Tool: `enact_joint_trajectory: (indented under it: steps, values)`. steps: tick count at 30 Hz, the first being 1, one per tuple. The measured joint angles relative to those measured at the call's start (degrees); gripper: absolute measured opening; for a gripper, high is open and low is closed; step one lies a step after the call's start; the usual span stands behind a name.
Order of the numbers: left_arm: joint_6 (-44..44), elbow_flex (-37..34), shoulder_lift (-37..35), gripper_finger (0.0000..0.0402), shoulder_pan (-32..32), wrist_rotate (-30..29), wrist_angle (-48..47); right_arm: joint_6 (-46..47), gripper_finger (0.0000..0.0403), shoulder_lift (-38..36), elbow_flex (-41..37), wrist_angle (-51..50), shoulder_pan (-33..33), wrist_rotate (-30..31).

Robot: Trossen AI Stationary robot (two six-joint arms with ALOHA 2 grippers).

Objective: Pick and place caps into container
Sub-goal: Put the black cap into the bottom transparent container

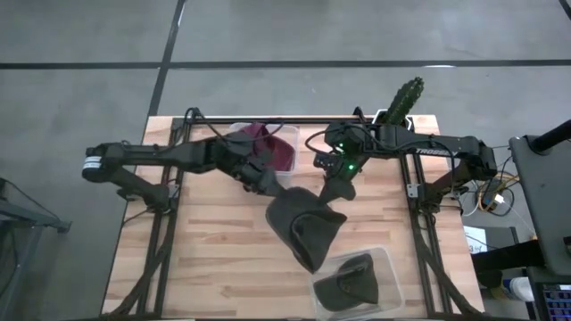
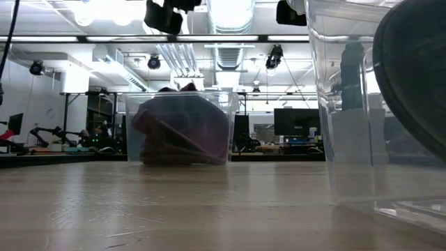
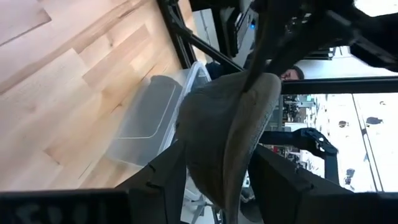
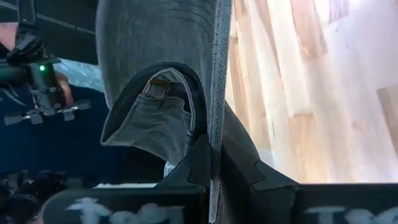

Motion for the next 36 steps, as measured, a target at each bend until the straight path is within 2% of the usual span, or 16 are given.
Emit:
enact_joint_trajectory:
  steps: [5,13,17,23,26,36]
  values:
    - [0.19,0.00,0.61,0.0129,0.01,1.04,0.70,-0.06,0.0013,0.00,-0.02,-3.33,0.00,-2.87]
    - [-0.40,0.00,0.63,0.0012,0.09,1.56,3.69,-1.05,0.0013,0.00,-0.02,-5.58,0.11,-5.68]
    - [-0.65,0.00,0.63,0.0001,-0.07,0.89,5.06,-1.18,0.0013,0.00,-0.02,-5.53,0.11,-5.59]
    - [-1.01,0.00,0.63,0.0003,0.28,0.97,4.94,-1.25,0.0013,0.00,-0.02,-5.52,0.13,-7.19]
    - [-1.81,0.00,0.63,0.0018,0.35,1.03,5.17,-0.79,0.0013,0.00,-0.02,-5.54,0.13,-6.75]
    - [-2.76,-0.04,1.40,0.0134,-0.03,0.84,8.21,-0.50,0.0013,0.00,-0.02,-5.39,0.13,-6.66]
